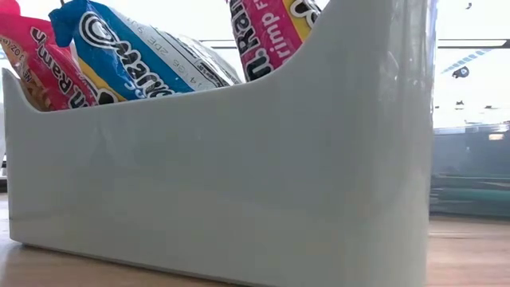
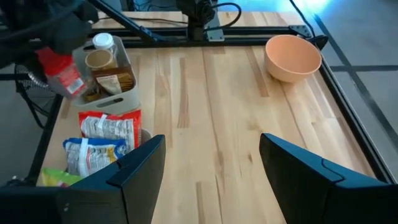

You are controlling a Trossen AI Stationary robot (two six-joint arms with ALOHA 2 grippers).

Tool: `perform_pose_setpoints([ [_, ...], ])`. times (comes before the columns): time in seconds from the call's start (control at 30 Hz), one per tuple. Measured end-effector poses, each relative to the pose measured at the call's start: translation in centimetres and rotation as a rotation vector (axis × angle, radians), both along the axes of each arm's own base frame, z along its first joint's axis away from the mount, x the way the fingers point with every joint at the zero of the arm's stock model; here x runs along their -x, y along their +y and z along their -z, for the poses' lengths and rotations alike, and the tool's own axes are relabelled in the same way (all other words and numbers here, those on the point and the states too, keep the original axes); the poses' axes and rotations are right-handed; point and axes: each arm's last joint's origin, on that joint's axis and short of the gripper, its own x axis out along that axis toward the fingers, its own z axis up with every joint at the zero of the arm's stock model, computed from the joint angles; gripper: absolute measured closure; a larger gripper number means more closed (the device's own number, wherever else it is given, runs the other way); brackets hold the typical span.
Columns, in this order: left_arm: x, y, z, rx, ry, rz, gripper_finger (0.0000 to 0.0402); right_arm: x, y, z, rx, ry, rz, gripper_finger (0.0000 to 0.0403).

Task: Pick & Place Food Item
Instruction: Put the red seasoning into the left gray bin

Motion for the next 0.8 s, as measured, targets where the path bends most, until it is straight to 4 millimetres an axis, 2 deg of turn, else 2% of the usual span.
perform_pose_setpoints([
  [0.47, 0.3, 0.2, 2.6, -0.041, 0.033, 0.018, 0.0200, 0.4, 0.7, 0.3, 0.012, 0.040, -0.027, 0.0146],
  [0.8, 0.3, 0.4, 2.9, -0.072, 0.019, -0.021, 0.0200, 0.5, 0.8, 0.3, 0.013, 0.047, -0.029, 0.0146],
])
